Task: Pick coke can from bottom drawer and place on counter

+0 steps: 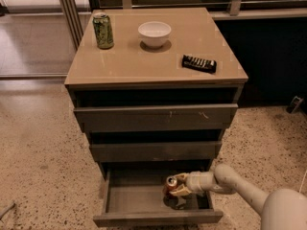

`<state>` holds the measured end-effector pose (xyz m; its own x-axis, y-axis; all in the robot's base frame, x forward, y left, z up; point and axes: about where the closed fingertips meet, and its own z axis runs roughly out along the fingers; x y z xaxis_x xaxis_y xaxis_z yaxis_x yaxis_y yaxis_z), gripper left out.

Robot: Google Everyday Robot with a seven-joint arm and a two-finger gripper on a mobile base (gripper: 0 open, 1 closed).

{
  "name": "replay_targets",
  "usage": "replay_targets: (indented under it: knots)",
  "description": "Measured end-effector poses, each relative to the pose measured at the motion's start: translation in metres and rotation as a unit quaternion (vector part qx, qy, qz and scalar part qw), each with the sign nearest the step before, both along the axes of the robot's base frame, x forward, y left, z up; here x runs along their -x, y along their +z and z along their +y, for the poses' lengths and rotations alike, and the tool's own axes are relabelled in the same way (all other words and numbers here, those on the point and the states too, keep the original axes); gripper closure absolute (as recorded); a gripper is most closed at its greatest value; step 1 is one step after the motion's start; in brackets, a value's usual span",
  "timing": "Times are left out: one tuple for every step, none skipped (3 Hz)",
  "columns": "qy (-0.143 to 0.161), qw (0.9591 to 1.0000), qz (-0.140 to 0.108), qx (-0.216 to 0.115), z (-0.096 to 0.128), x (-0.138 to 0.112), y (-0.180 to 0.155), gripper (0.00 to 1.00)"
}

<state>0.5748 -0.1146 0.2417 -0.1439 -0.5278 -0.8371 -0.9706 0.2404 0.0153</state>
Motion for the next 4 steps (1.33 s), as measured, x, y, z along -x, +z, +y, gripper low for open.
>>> replay_targets:
  knots:
    - [0.029,0.9995,0.007,-0.010,0.004,0.020,0.056,1.00]
    - [0.032,0.9995,0.007,-0.002,0.015,0.026,0.131,1.00]
    - [0.040,0.9990,-0.008,0.015,0.014,0.021,0.167,1.00]
    - [0.040,0.9990,-0.009,0.015,0.014,0.020,0.167,1.00]
